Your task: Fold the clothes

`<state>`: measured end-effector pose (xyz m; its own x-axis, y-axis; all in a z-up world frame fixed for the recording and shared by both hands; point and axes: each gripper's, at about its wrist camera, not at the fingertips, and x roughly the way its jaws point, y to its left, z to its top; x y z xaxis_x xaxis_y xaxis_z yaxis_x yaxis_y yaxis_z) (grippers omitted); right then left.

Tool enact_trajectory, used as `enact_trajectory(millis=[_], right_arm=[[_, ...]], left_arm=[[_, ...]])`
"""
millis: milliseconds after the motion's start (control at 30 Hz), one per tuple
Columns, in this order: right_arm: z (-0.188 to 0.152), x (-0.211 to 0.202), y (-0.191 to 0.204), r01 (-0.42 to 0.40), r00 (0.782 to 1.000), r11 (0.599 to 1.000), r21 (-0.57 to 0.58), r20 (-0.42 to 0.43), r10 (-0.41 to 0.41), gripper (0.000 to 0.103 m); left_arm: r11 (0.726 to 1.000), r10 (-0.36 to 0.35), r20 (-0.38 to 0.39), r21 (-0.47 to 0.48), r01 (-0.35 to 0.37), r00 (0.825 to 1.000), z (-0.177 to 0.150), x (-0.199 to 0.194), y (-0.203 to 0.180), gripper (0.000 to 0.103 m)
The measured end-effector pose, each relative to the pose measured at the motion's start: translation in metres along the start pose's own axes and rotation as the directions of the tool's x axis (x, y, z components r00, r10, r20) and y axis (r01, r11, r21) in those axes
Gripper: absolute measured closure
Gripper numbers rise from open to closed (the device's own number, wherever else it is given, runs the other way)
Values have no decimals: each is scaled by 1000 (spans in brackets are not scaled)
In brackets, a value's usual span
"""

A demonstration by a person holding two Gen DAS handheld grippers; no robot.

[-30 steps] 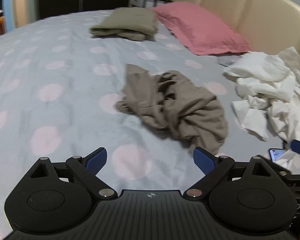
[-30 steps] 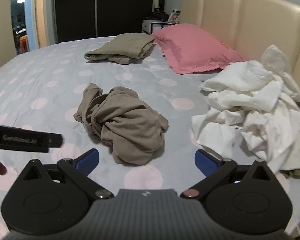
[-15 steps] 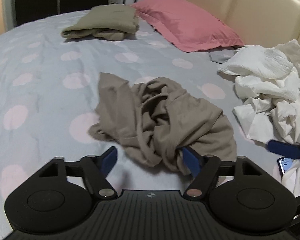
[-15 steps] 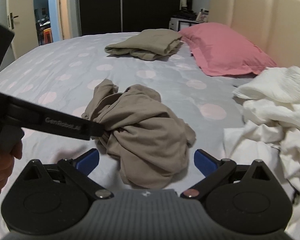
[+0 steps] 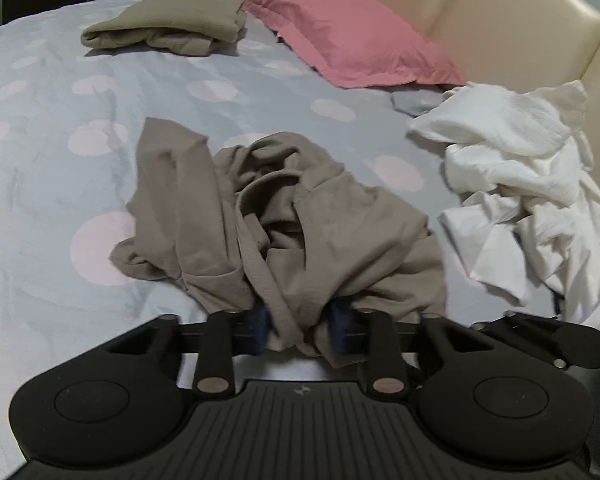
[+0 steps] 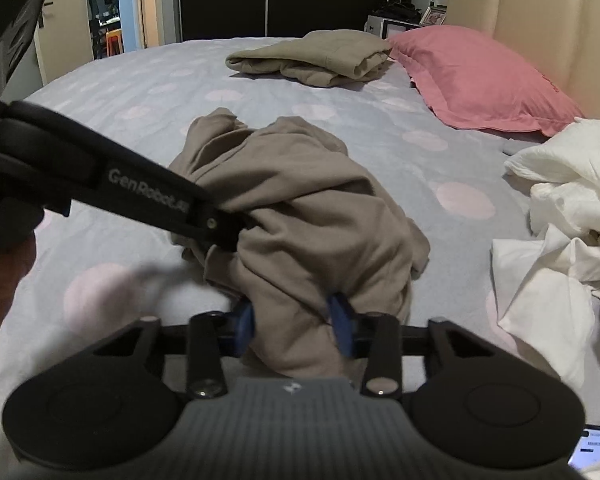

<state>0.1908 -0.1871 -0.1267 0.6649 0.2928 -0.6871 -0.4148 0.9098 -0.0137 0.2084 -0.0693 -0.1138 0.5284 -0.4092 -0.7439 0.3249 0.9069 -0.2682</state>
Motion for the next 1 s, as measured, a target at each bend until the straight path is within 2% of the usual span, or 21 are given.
enact_trajectory(millis=[33,133,333,533,667,800,1000], right_arm=[[1,1,-1,-1,1000,1000,1,0,1,78],[3,-2,-3,-3,1000,1000,-7,11,3,87],[10,-28,4,5,999,999,-48,42,-3,94],[39,-79,20,-13,993,996,-84,116,23,95],[66,-123,41,-21,979,988,-151,197,50,95],[91,-169,58,-36,961,979,-199,261,88,95],[125,-237,95,-83,921,956,-280,345,181,95]], left_arm=[[1000,7,5,16,-7,1000,0,-1,-2,91],[998,31,32,46,-33,999,2,-8,-9,96],[995,48,105,80,-56,993,9,-50,-19,97],[993,61,207,83,-79,976,26,-130,-17,97],[983,98,283,121,-137,954,30,-192,-20,97],[979,121,354,112,-170,927,31,-264,-12,97],[964,164,458,113,-240,874,24,-374,-5,97]])
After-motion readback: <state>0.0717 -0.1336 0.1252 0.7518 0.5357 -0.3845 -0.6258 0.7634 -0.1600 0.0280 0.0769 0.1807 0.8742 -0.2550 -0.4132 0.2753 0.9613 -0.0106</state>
